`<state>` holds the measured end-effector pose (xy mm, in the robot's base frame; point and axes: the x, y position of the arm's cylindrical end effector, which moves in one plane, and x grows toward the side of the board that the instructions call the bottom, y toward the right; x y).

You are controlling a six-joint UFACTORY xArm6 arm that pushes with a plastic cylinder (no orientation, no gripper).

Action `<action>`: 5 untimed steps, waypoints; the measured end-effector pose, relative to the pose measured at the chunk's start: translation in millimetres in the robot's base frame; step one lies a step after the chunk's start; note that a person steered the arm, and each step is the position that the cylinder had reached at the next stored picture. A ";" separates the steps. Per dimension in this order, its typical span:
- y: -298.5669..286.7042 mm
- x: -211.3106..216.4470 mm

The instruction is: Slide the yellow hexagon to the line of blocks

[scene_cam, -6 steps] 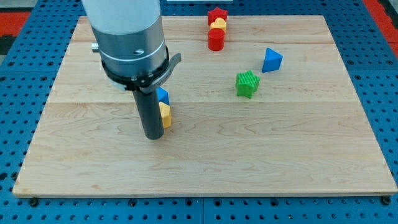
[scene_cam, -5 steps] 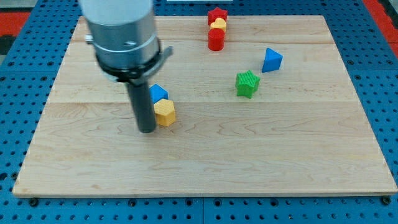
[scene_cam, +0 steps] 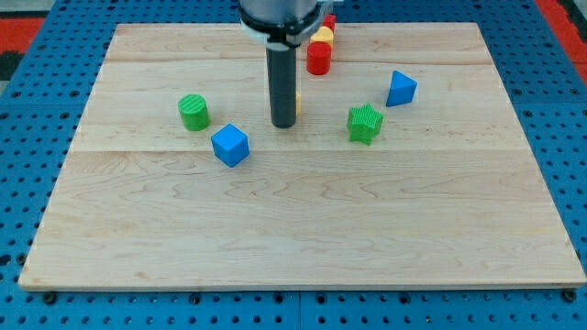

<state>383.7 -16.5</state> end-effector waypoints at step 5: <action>13.2 -25.6</action>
